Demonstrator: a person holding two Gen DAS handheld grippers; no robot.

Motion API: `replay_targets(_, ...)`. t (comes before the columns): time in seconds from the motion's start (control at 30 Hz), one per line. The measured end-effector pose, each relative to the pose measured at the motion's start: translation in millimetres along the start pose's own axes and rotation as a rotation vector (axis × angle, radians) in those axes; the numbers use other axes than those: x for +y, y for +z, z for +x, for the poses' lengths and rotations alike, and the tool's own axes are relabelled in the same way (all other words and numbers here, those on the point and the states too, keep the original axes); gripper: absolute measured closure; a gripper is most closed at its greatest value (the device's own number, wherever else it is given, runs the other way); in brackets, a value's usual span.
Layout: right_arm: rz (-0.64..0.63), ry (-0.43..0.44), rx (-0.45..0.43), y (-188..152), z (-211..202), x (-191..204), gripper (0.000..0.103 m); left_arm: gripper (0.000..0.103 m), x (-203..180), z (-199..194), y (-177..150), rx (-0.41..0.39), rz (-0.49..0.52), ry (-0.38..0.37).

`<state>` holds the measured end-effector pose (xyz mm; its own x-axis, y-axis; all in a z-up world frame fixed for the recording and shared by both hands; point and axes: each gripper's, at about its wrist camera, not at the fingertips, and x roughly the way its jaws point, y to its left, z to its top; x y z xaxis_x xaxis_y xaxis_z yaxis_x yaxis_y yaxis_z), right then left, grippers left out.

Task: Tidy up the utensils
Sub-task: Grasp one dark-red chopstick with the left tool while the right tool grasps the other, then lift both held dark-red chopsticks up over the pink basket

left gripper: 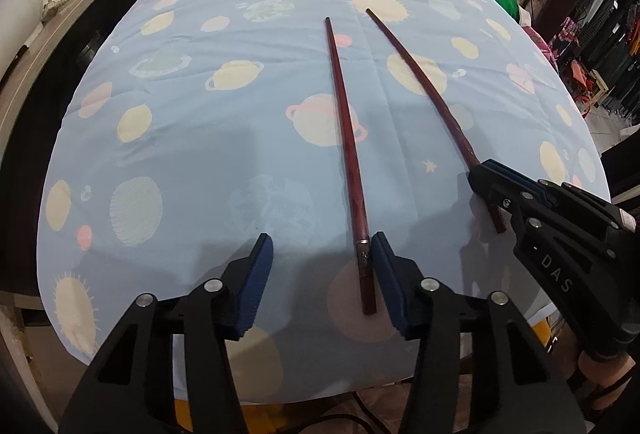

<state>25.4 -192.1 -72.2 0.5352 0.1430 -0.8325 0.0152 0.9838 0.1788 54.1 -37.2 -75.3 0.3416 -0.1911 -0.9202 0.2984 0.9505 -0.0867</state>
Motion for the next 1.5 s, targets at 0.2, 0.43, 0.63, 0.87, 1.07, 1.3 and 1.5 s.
replay_targets(0.2, -0.002, -0.003, 0.001, 0, 0, 0, 0.096, 0.08, -3, -2, -2, 0.002, 0.012, -0.008)
replay_targets(0.43, -0.003, -0.002, 0.002, 0, 0, 1, 0.096, 0.096, -6, -1, -2, 0.009, 0.023, -0.037)
replay_targets(0.63, -0.01, 0.01, 0.001, 0, -4, 7, 0.096, 0.096, -4, -3, 1, -0.001, 0.012, -0.031)
replay_targets(0.87, -0.013, 0.042, -0.039, 17, -21, 12, 0.096, 0.096, 4, -11, 18, -0.051, -0.008, -0.009)
replay_targets(1.07, -0.004, 0.05, -0.115, 45, -43, 9, 0.096, 0.096, 14, -28, 46, -0.118, -0.045, -0.003)
replay_targets(1.3, 0.0, 0.051, -0.233, 93, -75, 4, 0.096, 0.096, 29, -56, 94, -0.211, -0.092, 0.003)
replay_targets(1.5, -0.001, 0.064, -0.34, 140, -101, 2, 0.096, 0.096, 37, -89, 142, -0.311, -0.109, 0.002)
